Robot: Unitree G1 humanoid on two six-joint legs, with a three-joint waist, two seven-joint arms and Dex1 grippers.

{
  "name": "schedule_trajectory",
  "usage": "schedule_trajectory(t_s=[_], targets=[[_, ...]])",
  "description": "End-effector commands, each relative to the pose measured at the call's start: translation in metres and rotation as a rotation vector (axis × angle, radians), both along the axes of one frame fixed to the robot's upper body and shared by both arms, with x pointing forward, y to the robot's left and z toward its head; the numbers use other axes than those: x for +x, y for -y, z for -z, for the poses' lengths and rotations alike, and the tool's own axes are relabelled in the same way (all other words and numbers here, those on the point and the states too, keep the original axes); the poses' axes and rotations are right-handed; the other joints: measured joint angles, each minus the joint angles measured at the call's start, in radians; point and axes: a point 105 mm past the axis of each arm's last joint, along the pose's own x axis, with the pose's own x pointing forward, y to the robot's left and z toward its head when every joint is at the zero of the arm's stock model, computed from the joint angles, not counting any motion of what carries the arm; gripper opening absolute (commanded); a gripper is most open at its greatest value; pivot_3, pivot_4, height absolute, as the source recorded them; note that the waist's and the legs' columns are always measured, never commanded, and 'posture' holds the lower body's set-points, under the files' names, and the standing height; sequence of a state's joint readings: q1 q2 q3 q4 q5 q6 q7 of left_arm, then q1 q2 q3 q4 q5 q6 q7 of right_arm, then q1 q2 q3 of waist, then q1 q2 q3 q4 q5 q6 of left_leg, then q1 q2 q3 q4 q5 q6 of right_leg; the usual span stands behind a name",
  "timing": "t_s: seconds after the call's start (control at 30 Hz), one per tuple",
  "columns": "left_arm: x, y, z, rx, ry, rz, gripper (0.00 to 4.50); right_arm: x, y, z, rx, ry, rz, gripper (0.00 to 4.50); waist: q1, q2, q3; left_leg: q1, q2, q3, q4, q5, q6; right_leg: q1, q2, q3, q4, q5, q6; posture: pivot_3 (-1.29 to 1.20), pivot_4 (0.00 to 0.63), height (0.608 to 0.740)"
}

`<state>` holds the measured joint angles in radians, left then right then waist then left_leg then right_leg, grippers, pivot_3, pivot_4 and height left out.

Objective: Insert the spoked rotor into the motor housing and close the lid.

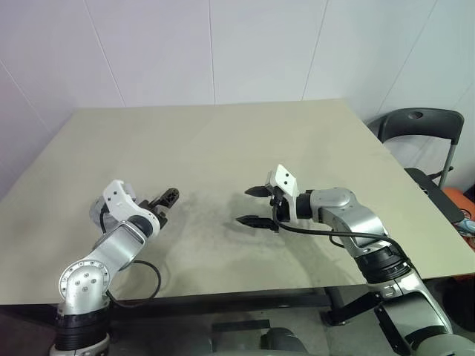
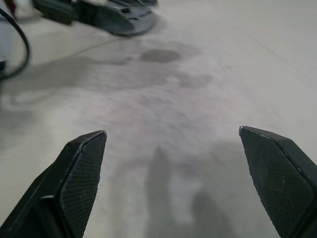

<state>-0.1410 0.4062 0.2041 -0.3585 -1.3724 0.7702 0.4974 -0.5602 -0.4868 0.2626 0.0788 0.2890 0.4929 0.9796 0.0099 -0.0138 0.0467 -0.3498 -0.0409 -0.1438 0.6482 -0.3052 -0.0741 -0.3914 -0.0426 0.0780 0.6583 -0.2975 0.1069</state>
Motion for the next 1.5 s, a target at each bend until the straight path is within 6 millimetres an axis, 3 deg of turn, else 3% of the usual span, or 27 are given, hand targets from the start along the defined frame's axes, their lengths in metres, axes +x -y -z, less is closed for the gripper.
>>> schedule_trajectory(t_s=[0.03,0.17,0.27,0.37,0.5,0.9,1.5], targets=[[-0.001,0.007,-0.024,0.123,0.153,0.152,4.47,0.013,0.013,-0.015,0.005,0.077,0.039,4.5,-0.002,0.0,0.0,0.0,0.0,0.0,0.0,0.0,0.0,0.0,0.0,0.0,0.0,0.0,0.0,0.0,0.0,0.74],[-0.005,-0.016,-0.029,0.415,0.289,0.285,4.47,0.02,0.025,-0.015,0.002,0.1,0.068,4.5,-0.013,0.004,0.002,-0.001,0.001,0.001,-0.002,0.0,-0.001,-0.002,0.001,0.0,-0.001,0.0,0.0,0.0,0.0,0.74],[-0.004,-0.037,-0.028,0.534,0.367,0.321,4.47,0.022,0.029,-0.013,0.002,0.119,0.077,4.5,-0.021,0.005,0.003,-0.001,0.001,0.001,-0.003,0.0,0.0,-0.001,0.001,0.0,-0.002,0.0,0.0,0.0,0.0,0.74],[-0.009,-0.043,-0.025,0.625,0.449,0.439,4.47,0.022,0.031,-0.009,0.008,0.131,0.08,4.5,-0.025,0.006,0.003,-0.002,0.001,0.001,-0.003,0.0,0.0,-0.002,0.001,0.0,-0.003,0.0,0.0,0.0,0.0,0.74],[-0.008,-0.056,-0.02,0.714,0.514,0.465,4.47,0.019,0.03,-0.003,0.018,0.113,0.072,4.5,-0.022,0.006,0.004,-0.004,0.001,0.001,-0.003,-0.001,0.001,-0.003,0.0,0.0,-0.004,0.0,0.0,0.0,0.0,0.74],[-0.004,-0.067,-0.02,0.71,0.587,0.463,4.47,0.021,0.034,0.005,0.004,0.109,0.096,4.5,-0.025,0.006,0.004,-0.004,0.002,0.0,-0.002,-0.001,0.002,-0.003,-0.001,0.0,-0.004,0.0,0.001,0.0,0.0,0.74],[-0.006,-0.054,-0.016,0.697,0.596,0.475,4.47,0.021,0.033,0.0,0.039,0.111,0.097,4.5,-0.024,0.006,0.003,-0.004,0.002,0.0,-0.001,-0.001,0.002,-0.004,-0.001,0.0,-0.003,0.001,0.001,0.0,0.0,0.74]])
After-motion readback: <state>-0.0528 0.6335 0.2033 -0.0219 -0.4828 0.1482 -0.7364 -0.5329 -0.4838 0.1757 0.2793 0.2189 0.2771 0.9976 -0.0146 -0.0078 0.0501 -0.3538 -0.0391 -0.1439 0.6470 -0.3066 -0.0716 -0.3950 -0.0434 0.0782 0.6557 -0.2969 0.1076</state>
